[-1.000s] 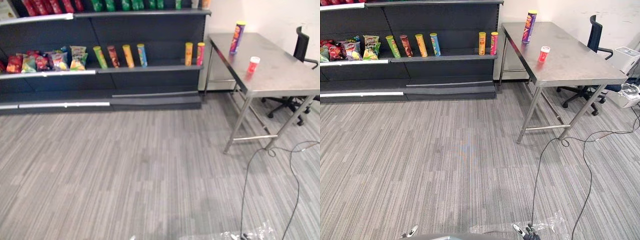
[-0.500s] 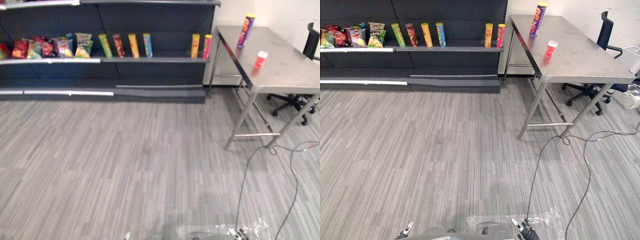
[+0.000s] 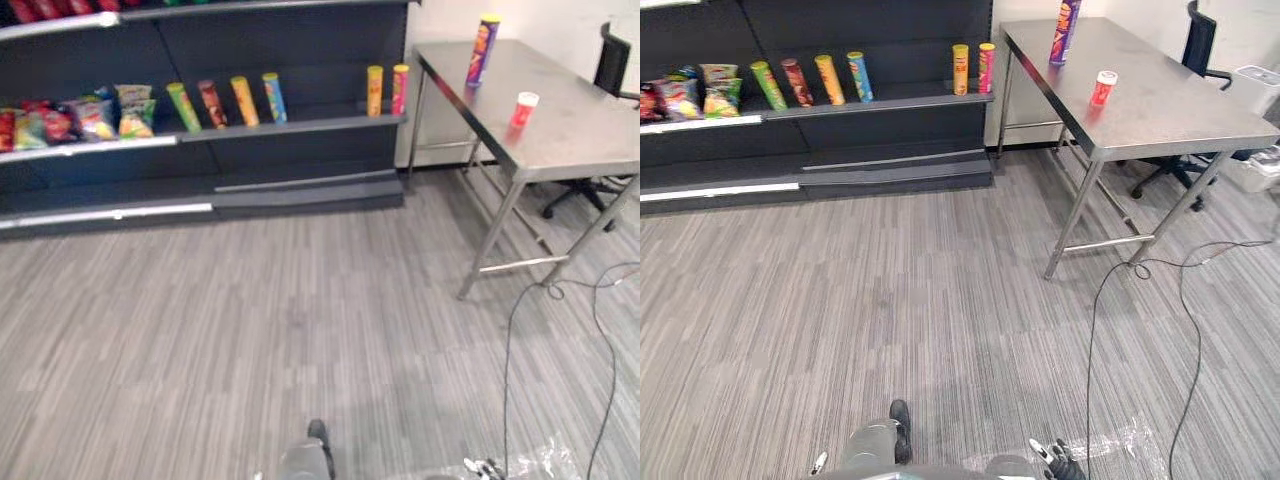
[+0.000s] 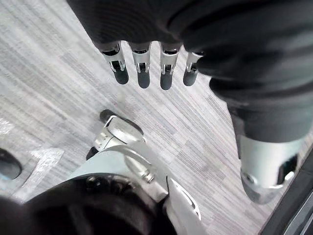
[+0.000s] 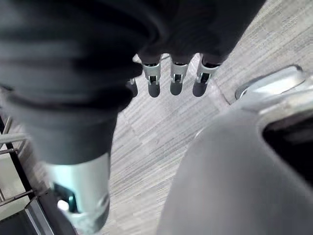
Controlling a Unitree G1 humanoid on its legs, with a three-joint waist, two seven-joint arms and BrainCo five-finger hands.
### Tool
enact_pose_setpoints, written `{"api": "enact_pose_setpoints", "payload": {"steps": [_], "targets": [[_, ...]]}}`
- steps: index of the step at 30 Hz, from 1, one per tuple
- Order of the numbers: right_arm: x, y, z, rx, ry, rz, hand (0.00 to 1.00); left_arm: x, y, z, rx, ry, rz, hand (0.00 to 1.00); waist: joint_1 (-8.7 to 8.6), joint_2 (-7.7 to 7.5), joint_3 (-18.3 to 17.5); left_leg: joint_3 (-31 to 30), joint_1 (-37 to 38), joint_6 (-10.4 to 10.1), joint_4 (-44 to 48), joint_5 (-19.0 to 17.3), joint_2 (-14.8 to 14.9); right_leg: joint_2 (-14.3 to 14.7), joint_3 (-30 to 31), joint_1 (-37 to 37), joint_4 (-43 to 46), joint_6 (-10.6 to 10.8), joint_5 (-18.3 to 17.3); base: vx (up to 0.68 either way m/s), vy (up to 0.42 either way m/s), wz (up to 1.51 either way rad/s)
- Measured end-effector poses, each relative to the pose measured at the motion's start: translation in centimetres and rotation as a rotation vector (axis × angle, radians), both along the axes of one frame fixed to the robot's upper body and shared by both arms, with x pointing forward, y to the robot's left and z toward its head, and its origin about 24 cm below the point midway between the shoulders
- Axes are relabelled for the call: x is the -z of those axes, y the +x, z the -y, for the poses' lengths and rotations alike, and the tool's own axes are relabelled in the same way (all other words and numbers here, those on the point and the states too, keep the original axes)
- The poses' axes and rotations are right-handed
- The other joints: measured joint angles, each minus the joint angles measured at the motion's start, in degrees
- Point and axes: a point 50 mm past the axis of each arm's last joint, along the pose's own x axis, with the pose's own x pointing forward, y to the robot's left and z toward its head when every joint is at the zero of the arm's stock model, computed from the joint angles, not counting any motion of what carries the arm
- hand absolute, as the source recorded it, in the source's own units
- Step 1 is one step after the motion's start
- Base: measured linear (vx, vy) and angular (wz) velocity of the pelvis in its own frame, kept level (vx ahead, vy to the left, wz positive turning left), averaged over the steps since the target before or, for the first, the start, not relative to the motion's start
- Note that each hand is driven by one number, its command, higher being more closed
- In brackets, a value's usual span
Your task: Put the gum and the chips on the shelf.
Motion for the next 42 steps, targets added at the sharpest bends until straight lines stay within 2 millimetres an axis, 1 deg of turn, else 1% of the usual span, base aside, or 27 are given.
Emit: {"api": "enact_pose_setpoints", "payload": {"steps": [1, 2, 5, 7, 8, 10, 11, 12, 13, 15, 16, 18, 20, 22, 23, 24, 25, 28, 31, 32, 33, 34, 35, 37, 38, 40, 42], "targets": [[0.1, 0.1, -0.4, 0.008, 0.010, 0.003, 0.00, -0.1, 0.8, -0.5, 0.022, 0.016, 0.008, 0.00, -0.25, -1.11, -0.3, 0.8, -0.8, 1.2, 2.1, -2.4, -1.5, -1.5, 0.7, -0.7, 1.7, 0.4, 1.2, 0.35, 0.284, -0.01], [0.1, -0.1, -0.5, 0.033, 0.013, 0.000, 0.00, -0.1, 1.3, -0.7, 0.048, 0.024, 0.011, 0.00, -0.25, -1.25, -0.4, 1.1, -0.5, 2.1, 3.4, -4.4, -2.7, -2.6, 1.8, -1.6, 4.2, 1.5, 2.8, 0.33, 0.288, 0.05], [0.2, -0.5, -0.6, 0.028, 0.011, -0.012, 0.00, -0.1, 1.5, -0.7, 0.066, 0.031, 0.004, 0.00, 0.20, -1.47, -1.4, 2.6, 2.4, 3.2, 2.0, -6.6, -5.0, -4.6, 4.3, -7.0, 16.1, 1.4, 6.9, 0.33, 0.274, -0.11], [0.1, -0.3, -0.6, 0.015, 0.002, -0.004, 0.00, -0.1, 1.3, -0.9, 0.092, 0.032, -0.010, 0.00, -0.24, -1.79, -1.7, 2.9, 5.0, 4.4, 0.0, -7.4, -6.8, -6.2, 4.5, -12.7, 27.8, 1.1, 13.4, 0.26, 0.166, 0.03], [0.1, -0.3, -0.5, 0.014, -0.007, -0.001, 0.00, -0.1, 1.3, -1.0, 0.120, 0.031, -0.021, 0.00, -0.34, -1.83, -1.7, 2.7, 7.5, 5.0, -1.8, -7.8, -7.8, -7.6, 3.6, -15.4, 34.0, 0.7, 18.9, 0.40, 0.201, 0.12], [0.1, -0.4, -0.4, 0.030, -0.013, -0.001, 0.00, -0.2, 1.4, -1.0, 0.144, 0.040, -0.026, 0.00, -0.35, -1.48, -1.6, 2.4, 10.7, 5.8, -3.8, -8.5, -8.2, -8.2, -0.3, -18.9, 41.5, -1.1, 15.3, 0.32, 0.108, 0.05], [0.0, -0.1, -0.5, 0.026, -0.016, 0.009, 0.00, -0.1, 1.3, -1.0, 0.146, 0.044, -0.032, 0.00, -0.36, -1.43, -1.6, 2.1, 13.0, 6.3, -5.6, -8.3, -7.9, -7.6, -4.5, -20.1, 42.6, -1.3, 10.9, 0.23, 0.022, 0.03], [-0.1, 0.0, -0.4, 0.011, -0.026, 0.022, 0.00, -0.1, 1.3, -1.0, 0.144, 0.049, -0.040, 0.00, -0.43, -1.17, -1.5, 1.9, 15.0, 6.5, -7.2, -8.1, -7.2, -5.8, -8.8, -21.0, 40.1, -1.2, 7.3, 0.29, 0.016, 0.03], [-0.1, 0.1, -0.4, 0.008, -0.030, 0.029, 0.00, -0.1, 1.3, -1.0, 0.146, 0.051, -0.044, 0.00, -0.55, -0.95, -1.5, 1.8, 15.7, 6.5, -7.8, -8.1, -6.6, -4.4, -10.7, -21.5, 37.5, -1.3, 6.1, 0.29, -0.052, 0.10], [-0.4, 0.5, -0.2, 0.038, -0.042, 0.074, 0.00, 0.0, 1.2, -0.7, 0.141, 0.054, -0.057, 0.00, -1.68, 0.05, -1.4, 0.6, 18.2, 5.9, -10.1, -8.4, -3.9, 0.8, -15.5, -24.1, 24.2, -1.7, 5.2, 0.37, -0.104, 0.22], [-0.4, 0.5, -0.2, 0.043, -0.042, 0.079, 0.00, 0.0, 1.2, -0.6, 0.139, 0.053, -0.056, 0.00, -1.70, 0.20, -1.4, 0.5, 18.5, 5.6, -10.4, -8.5, -3.6, 1.4, -15.7, -24.6, 22.4, -1.7, 5.4, 0.32, -0.121, 0.16], [-0.7, 0.6, -0.1, 0.070, -0.053, 0.111, 0.00, 0.0, 1.7, -0.3, 0.111, 0.046, -0.037, 0.00, -1.64, 0.89, -1.0, -0.3, 20.8, 3.4, -11.1, -10.3, -1.7, 3.4, -15.7, -26.8, 8.8, -1.1, 9.6, 0.34, -0.160, 0.13], [-0.8, 0.5, -0.1, 0.085, -0.063, 0.121, 0.00, 0.0, 1.9, -0.2, 0.089, 0.045, -0.026, 0.00, -1.62, 0.97, -1.0, -1.2, 22.4, 1.8, -10.8, -12.9, -0.6, 3.1, -15.0, -27.4, 0.7, -0.8, 14.7, 0.36, -0.218, 0.24], [-0.8, 0.4, -0.2, 0.091, -0.069, 0.115, 0.00, 0.0, 1.8, -0.2, 0.073, 0.047, -0.027, 0.00, -1.59, 0.69, -1.0, -2.3, 25.2, -0.9, -10.4, -15.8, -0.1, 2.1, -13.5, -26.6, -2.7, -0.5, 16.3, 0.49, -0.334, 0.33], [-0.9, 0.3, 0.3, 0.095, -0.086, 0.120, 0.00, 0.1, 1.8, 0.4, 0.070, 0.032, -0.027, 0.00, -1.54, 1.43, -0.9, -2.5, 27.3, -2.2, -10.2, -17.4, 1.4, 2.3, -14.5, -26.3, 0.7, -1.2, 20.8, 0.54, -0.371, 0.42], [-1.1, 0.5, 0.7, 0.095, -0.102, 0.127, 0.00, 0.2, 1.7, 0.8, 0.068, 0.020, -0.029, 0.00, -1.65, 2.25, -0.7, -2.7, 27.7, -2.8, -9.9, -17.3, 2.5, 2.8, -15.2, -26.7, 3.3, -1.7, 20.5, 0.65, -0.421, 0.35], [-1.2, 0.5, 1.4, 0.096, -0.127, 0.122, 0.00, 0.2, 2.3, 1.6, 0.059, 0.001, -0.007, 0.00, -1.46, 4.06, -1.1, -2.4, 28.3, -3.2, -8.9, -15.6, 4.1, 3.7, -16.1, -27.0, 6.5, -5.2, 17.5, 0.60, -0.387, 0.21], [-1.2, 0.6, 1.6, 0.101, -0.136, 0.111, 0.00, 0.1, 3.0, 2.5, 0.034, -0.021, 0.024, 0.00, -1.57, 4.56, -1.2, -2.3, 28.3, -4.2, -5.5, -9.9, 5.7, 4.3, -17.1, -25.9, 10.5, -6.5, 13.0, 0.44, -0.284, 0.04], [-1.2, 0.6, 1.6, 0.094, -0.128, 0.104, 0.00, -0.1, 3.8, 2.2, -0.010, -0.023, 0.064, 0.00, -1.60, 4.45, -1.3, -2.9, 23.3, -4.8, 11.8, -4.2, 9.0, 6.4, -16.9, -21.7, 10.8, -7.5, 9.0, 0.35, -0.210, -0.16], [-1.3, 0.9, 1.5, 0.088, -0.124, 0.112, 0.00, -0.2, 4.4, 2.1, -0.031, -0.024, 0.092, 0.00, -1.59, 4.27, -1.2, -4.7, 18.4, -4.9, 21.5, 1.3, 10.4, 7.2, -16.5, -20.2, 10.3, -7.8, 7.8, 0.30, -0.130, -0.26], [-1.4, 1.3, 1.5, 0.073, -0.122, 0.124, 0.00, -0.3, 4.8, 2.2, -0.048, -0.027, 0.116, 0.00, -1.60, 4.43, -1.3, -5.9, 13.0, -5.7, 32.4, 3.7, 12.2, 8.3, -15.8, -18.5, 9.2, -8.4, 6.7, 0.30, -0.105, -0.28], [-1.4, 1.5, 1.4, 0.067, -0.120, 0.128, 0.00, -0.4, 4.9, 2.1, -0.057, -0.027, 0.130, 0.00, -1.59, 4.39, -1.3, -5.7, 10.4, -5.4, 37.0, 2.4, 13.1, 8.8, -15.6, -17.4, 8.6, -8.8, 6.3, 0.30, -0.059, -0.24], [-1.4, 1.9, 1.2, 0.055, -0.112, 0.128, 0.00, -0.6, 5.1, 1.8, -0.072, -0.015, 0.151, 0.00, -1.55, 3.94, -1.0, -5.3, 6.6, -4.7, 42.5, -1.1, 13.4, 9.1, -15.5, -14.3, 7.1, -8.9, 6.0, 0.37, -0.029, -0.14], [-1.2, 1.7, 0.8, 0.054, -0.100, 0.118, 0.00, -0.7, 5.2, 1.6, -0.086, -0.012, 0.171, 0.00, -1.19, 2.99, -0.8, -2.7, 4.2, -3.9, 40.9, -6.0, 12.5, 8.9, -15.1, -9.5, 4.4, -8.5, 5.9, 0.35, 0.004, -0.16], [-1.2, 1.9, 0.6, 0.053, -0.091, 0.117, 0.00, -0.7, 5.1, 1.3, -0.095, -0.012, 0.180, 0.00, -0.72, 2.45, -0.9, -0.1, 4.0, -3.6, 34.9, -7.9, 11.3, 8.2, -14.2, -7.2, 3.4, -7.7, 5.7, 0.25, 0.070, -0.31], [-1.2, 2.4, 0.2, 0.054, -0.079, 0.132, 0.00, -0.7, 5.3, 1.5, -0.064, -0.021, 0.190, 0.00, -0.27, 1.84, -1.0, 2.6, 3.3, -2.8, 21.2, -8.6, 8.5, 6.5, -13.0, -5.6, 2.7, -6.5, 4.8, 0.26, 0.128, -0.29], [-1.2, 2.7, 0.0, 0.051, -0.069, 0.141, 0.00, -0.8, 5.4, 1.4, -0.059, -0.018, 0.195, 0.00, 0.04, 1.51, -0.9, 2.3, 3.2, -2.5, 6.0, -7.2, 5.1, 4.5, -11.7, -5.1, 2.8, -4.7, 3.7, 0.25, 0.192, -0.20]]}}
